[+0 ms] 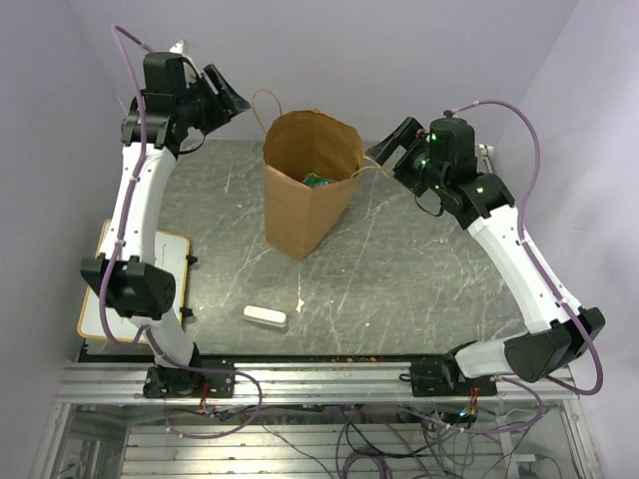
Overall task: Take the snacks out of the paper bag
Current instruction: Adjust the paper bag at the center of the board.
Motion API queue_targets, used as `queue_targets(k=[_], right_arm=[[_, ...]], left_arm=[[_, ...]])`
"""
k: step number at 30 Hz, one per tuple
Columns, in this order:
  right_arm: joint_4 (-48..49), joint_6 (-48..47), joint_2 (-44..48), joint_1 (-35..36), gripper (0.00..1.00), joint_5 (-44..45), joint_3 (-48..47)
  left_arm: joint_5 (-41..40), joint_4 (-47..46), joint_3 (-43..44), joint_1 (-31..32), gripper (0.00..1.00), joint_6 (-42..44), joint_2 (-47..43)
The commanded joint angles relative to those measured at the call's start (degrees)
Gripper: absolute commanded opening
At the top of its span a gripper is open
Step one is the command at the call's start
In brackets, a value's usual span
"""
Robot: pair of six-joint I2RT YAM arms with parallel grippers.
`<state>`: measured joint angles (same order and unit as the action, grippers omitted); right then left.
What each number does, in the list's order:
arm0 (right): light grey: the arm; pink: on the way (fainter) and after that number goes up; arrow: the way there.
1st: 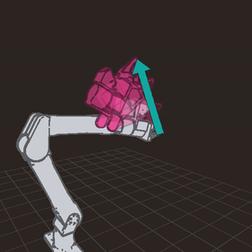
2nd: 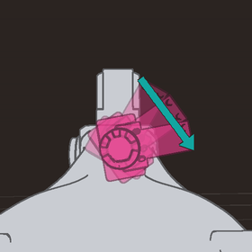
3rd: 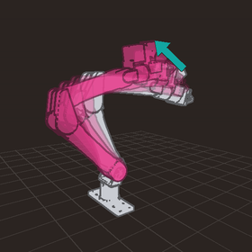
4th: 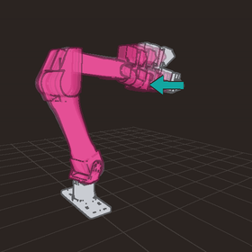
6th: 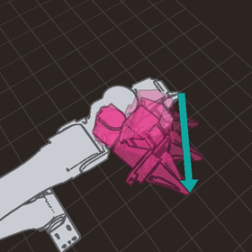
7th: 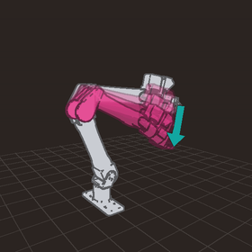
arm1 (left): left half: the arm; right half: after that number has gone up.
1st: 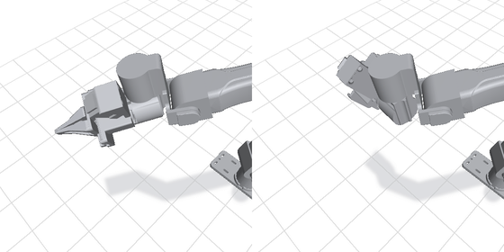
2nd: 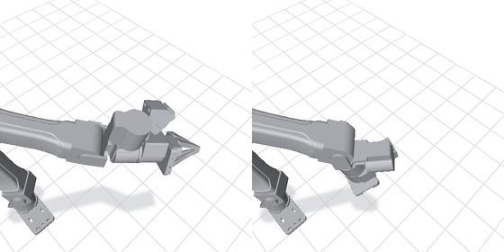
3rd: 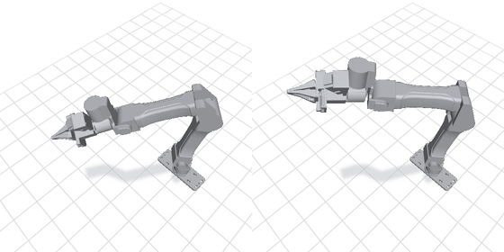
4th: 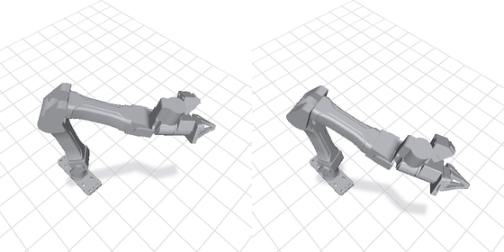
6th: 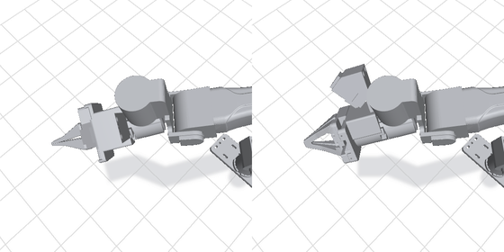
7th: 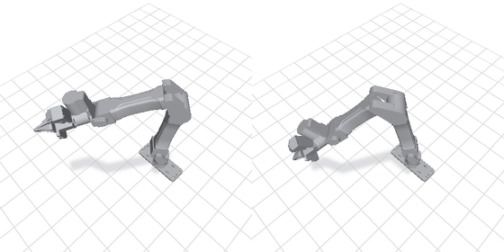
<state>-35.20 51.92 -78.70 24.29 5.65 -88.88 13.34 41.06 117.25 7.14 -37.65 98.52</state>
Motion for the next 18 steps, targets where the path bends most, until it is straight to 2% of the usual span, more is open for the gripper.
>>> queue_targets(k=[1, 3, 5, 7, 11, 14, 15, 18], right_arm=[[3.62, 3.08, -0.53, -1.35, 0.90, -7.07, 2.51], [4.10, 3.62, -1.02, -1.93, 0.87, -9.08, 2.99], [4.81, 4.18, -1.42, -2.62, 0.76, -11.23, 3.38], [6.14, 4.96, -1.63, -3.18, 0.71, -13.48, 4.13], [7.72, 6.69, -2.12, -3.93, 0.69, -15.78, 5.32], [7.95, 6.93, -2.75, -4.30, 0.67, -16.86, 5.30], [8.25, 7.03, -2.85, -4.30, 0.64, -17.21, 5.36], [9.75, 7.30, -3.19, -4.62, 0.46, -18.73, 5.73]], left_arm=[[10.64, -5.40, 2.41, 0.25, 0.72, -3.03, 5.67], [12.35, -6.51, 3.55, 0.25, 0.70, -3.91, 7.58], [12.89, -7.97, 3.86, 0.25, 0.65, -5.14, 8.81], [13.18, -8.97, 4.63, 0.25, 0.60, -6.20, 10.16], [15.77, -11.67, 5.85, 0.25, 0.49, -8.36, 13.16], [17.65, -13.90, 6.84, 0.41, 0.46, -9.67, 15.00], [18.10, -15.02, 6.86, 0.50, 0.46, -10.10, 15.45], [17.55, -16.15, 7.25, 0.64, 0.48, -10.60, 15.94]])
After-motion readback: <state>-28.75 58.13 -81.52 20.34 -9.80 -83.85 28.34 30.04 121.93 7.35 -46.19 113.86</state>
